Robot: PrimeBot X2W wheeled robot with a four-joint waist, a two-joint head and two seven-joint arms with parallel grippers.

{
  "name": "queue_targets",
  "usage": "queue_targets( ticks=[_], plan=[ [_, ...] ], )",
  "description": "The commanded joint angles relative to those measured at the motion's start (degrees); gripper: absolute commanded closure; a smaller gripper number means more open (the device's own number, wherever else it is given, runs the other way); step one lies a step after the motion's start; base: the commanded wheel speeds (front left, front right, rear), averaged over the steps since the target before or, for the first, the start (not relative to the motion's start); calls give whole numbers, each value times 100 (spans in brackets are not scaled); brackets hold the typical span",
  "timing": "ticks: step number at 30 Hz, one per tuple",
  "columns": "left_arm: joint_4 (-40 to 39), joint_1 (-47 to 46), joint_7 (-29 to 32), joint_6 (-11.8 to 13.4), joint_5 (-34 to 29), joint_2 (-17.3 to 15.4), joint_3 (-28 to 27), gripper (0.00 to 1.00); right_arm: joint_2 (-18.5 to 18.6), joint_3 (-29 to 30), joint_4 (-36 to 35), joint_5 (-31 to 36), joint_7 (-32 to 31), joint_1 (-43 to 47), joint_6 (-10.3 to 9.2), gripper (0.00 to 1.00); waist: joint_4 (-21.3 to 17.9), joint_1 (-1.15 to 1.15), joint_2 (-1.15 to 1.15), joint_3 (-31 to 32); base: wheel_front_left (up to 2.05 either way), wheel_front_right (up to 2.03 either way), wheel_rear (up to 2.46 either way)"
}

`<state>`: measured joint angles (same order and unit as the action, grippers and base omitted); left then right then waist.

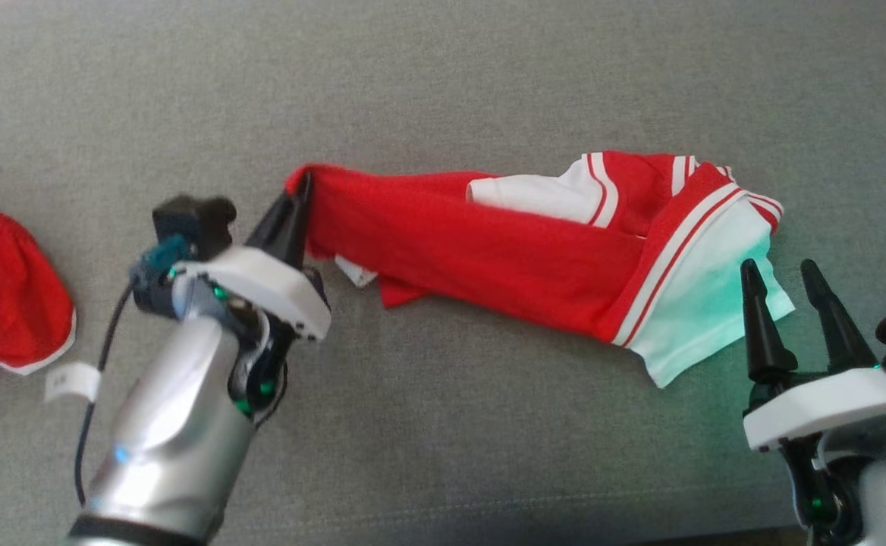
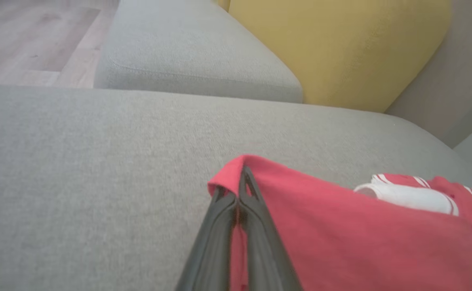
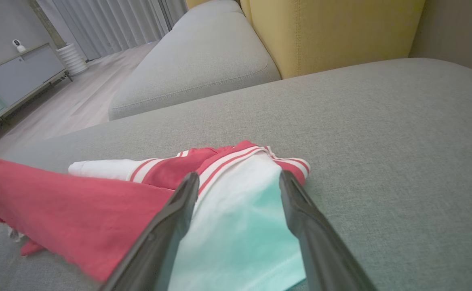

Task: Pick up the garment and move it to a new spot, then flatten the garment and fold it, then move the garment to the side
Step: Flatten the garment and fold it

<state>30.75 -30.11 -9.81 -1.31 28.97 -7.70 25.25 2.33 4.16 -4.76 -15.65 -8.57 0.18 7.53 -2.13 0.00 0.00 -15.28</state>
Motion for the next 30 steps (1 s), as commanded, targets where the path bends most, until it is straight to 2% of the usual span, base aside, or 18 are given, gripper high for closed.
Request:
queue_targets(
  ticks=[1,11,12,13,14,16,19,27,30],
  plan=[
    [25,-355,-112,-61,-23,-56,-210,100,54,-129,-202,-25,16,-265,-4,0,-1,0,0,-58,0,0,0],
    [1639,-1173,-324,-406,184,114,-248,100,54,-227,-169,-18,-11,-448,-4,0,-106,0,0,-278,0,0,0],
    [1782,-1222,-341,-432,212,131,-250,72,54,-231,-157,-17,-6,-455,-4,0,-116,0,0,-280,0,0,0],
    [1884,-1266,-374,-449,223,144,-255,19,54,-230,-146,-17,2,-457,-4,0,-120,0,0,-279,0,0,0],
    [1960,-1291,-409,-457,209,151,-252,0,54,-228,-137,-18,13,-455,-4,0,-122,0,0,-270,0,0,0],
    [2053,-1274,-467,-423,142,147,-256,0,54,-234,-122,2,41,-446,-4,0,-127,0,0,-211,0,0,0],
    [1893,-1115,-511,-176,-101,74,-285,0,54,-247,-144,86,87,-428,-4,0,-102,0,0,-96,0,0,0],
    [-181,253,-518,583,-855,-177,-949,0,54,-260,-247,307,92,-364,-4,0,46,0,0,241,0,0,0],
    [-931,843,-518,745,-1083,-253,-1153,0,54,-275,-276,370,77,-309,-4,0,110,0,0,385,0,0,0]
  ],
)
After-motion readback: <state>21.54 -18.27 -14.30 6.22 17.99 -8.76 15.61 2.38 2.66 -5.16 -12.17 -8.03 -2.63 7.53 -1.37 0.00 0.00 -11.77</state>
